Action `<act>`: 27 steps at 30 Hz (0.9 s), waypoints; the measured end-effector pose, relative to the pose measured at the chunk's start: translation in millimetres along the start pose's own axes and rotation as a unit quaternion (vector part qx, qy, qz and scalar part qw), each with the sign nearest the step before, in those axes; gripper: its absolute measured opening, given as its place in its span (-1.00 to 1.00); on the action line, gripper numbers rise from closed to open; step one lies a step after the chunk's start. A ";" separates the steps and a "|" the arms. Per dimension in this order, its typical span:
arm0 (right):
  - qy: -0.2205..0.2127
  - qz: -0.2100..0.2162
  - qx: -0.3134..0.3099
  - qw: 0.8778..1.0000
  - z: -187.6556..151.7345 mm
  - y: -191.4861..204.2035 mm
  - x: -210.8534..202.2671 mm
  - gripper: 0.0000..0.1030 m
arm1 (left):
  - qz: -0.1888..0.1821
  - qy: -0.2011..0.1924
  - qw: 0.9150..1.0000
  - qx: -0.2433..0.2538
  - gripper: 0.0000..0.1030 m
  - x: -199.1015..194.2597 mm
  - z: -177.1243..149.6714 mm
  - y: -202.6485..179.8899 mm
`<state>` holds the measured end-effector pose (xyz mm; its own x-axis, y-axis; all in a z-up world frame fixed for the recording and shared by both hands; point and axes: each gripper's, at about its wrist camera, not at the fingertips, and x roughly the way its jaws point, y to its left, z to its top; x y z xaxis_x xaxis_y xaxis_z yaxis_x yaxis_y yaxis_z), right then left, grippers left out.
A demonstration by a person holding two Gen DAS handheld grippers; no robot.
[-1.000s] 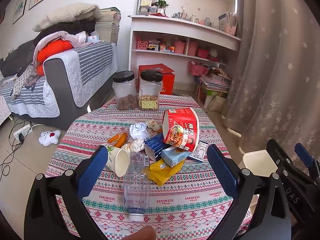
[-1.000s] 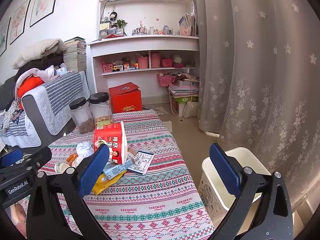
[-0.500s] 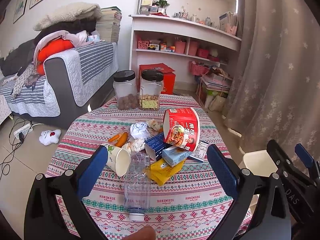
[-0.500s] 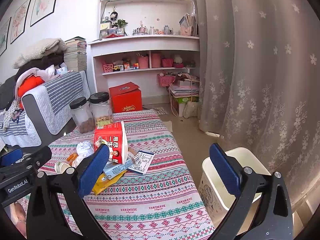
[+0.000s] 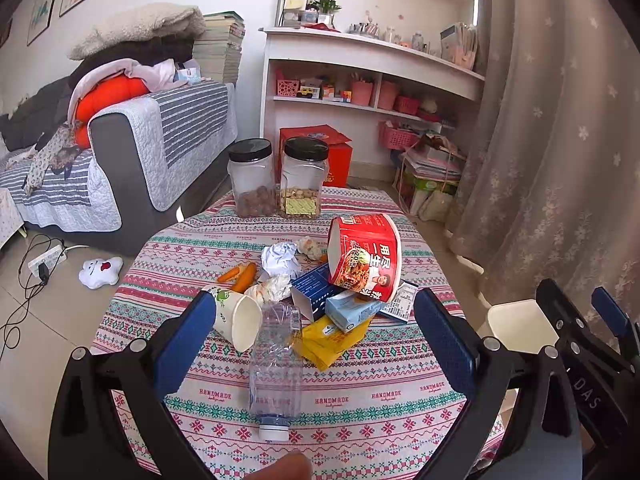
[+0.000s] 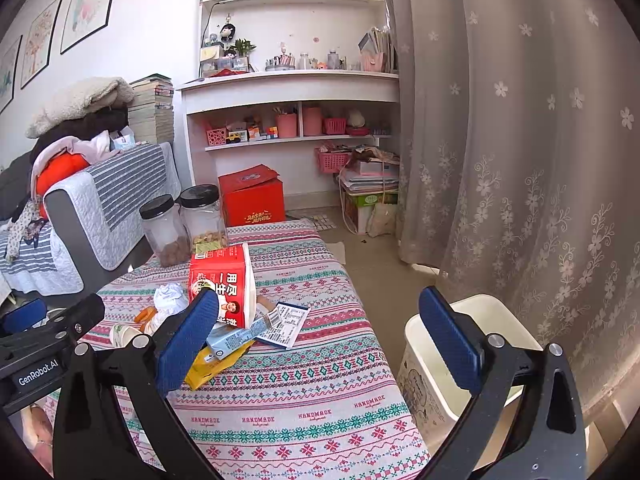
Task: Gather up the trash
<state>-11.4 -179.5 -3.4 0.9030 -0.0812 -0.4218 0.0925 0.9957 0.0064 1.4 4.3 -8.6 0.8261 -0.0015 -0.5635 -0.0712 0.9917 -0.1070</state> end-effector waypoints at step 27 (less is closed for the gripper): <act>0.000 0.000 0.001 1.000 -0.6 0.5 0.2 0.87 | 0.002 0.003 1.000 -0.002 0.87 2.5 -2.2 5.1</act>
<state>-11.4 -178.9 -4.1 0.9027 -0.0809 -0.4226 0.0930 0.9956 0.0080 1.9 9.0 -12.3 0.8228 0.0013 -0.5683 -0.0766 0.9911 -0.1087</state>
